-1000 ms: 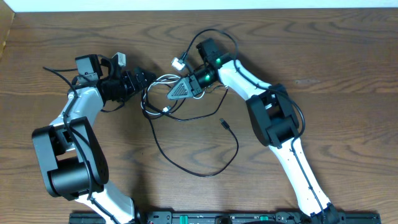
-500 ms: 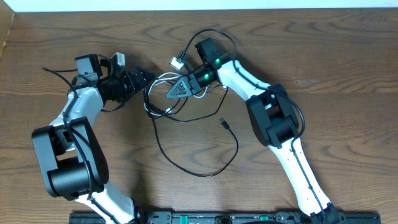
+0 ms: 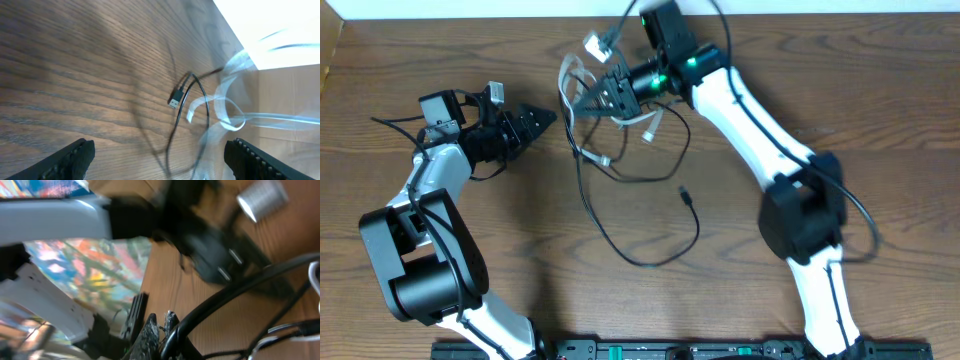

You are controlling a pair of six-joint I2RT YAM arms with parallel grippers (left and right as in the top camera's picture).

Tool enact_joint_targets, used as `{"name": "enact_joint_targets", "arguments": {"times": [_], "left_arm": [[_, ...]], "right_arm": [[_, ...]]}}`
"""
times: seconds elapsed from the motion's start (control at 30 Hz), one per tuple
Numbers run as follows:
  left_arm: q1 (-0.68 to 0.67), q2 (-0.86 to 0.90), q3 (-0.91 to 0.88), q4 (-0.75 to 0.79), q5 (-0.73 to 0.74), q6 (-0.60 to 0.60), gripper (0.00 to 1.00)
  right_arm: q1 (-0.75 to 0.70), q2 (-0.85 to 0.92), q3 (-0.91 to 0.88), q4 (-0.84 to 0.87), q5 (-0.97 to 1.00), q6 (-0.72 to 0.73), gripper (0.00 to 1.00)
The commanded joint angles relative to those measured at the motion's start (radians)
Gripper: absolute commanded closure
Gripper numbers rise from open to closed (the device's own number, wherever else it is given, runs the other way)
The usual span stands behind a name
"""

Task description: Untangle cables

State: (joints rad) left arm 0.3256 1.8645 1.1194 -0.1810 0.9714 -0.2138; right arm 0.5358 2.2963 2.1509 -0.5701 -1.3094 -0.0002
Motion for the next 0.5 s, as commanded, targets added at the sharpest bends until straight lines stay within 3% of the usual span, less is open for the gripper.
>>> {"name": "enact_joint_targets", "arguments": {"times": [0.0, 0.1, 0.27, 0.47], "left_arm": [[-0.002, 0.011, -0.003, 0.001, 0.049, -0.009, 0.11], [-0.002, 0.011, -0.003, 0.014, 0.119, 0.006, 0.09], [0.002, 0.011, -0.003, 0.037, 0.394, 0.174, 0.08], [0.039, 0.011, -0.003, 0.036, 0.414, 0.184, 0.08]], "right_arm": [[0.029, -0.105, 0.009, 0.01, 0.148, -0.006, 0.99], [0.042, -0.145, 0.009, 0.014, 0.213, -0.005, 0.99], [0.044, -0.153, 0.009, -0.003, 0.219, 0.003, 0.99], [0.019, -0.157, 0.009, -0.024, 0.172, -0.008, 0.99]]}}
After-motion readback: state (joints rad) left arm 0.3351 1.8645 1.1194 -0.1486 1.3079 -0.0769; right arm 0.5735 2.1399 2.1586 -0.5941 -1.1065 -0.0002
